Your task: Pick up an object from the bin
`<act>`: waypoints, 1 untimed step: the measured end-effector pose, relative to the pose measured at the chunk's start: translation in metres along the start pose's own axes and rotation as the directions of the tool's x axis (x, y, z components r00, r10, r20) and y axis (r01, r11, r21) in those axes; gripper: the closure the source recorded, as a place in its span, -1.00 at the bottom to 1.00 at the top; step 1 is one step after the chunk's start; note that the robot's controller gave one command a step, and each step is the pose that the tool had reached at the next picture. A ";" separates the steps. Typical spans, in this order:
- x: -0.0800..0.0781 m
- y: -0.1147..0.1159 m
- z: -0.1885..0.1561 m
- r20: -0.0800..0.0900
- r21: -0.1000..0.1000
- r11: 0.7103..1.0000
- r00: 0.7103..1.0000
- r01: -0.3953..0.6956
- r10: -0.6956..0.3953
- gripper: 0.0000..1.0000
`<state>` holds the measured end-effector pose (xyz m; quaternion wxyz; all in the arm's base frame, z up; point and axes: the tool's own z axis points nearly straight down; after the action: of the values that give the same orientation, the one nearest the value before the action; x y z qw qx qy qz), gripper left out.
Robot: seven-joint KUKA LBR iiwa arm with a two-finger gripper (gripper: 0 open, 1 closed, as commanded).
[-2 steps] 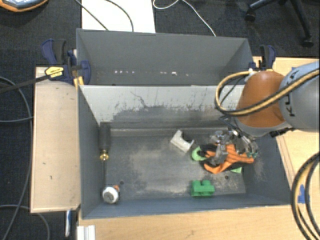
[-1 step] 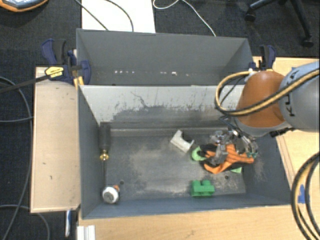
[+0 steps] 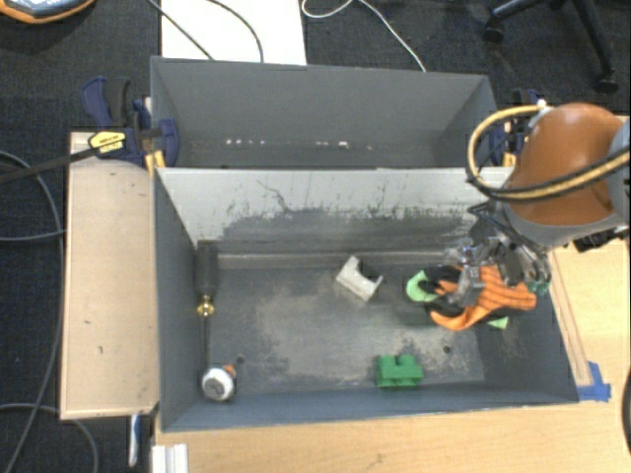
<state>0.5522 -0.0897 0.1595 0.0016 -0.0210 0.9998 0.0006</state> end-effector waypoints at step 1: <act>-0.017 0.012 -0.107 0.003 0.000 0.999 0.999 0.038 -0.038 1.00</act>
Offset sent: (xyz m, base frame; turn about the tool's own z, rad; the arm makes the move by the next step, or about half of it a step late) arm 0.0116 -0.0187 0.3105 -0.0594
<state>0.5680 -0.0776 0.2663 0.0031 -0.0400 0.9992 0.0004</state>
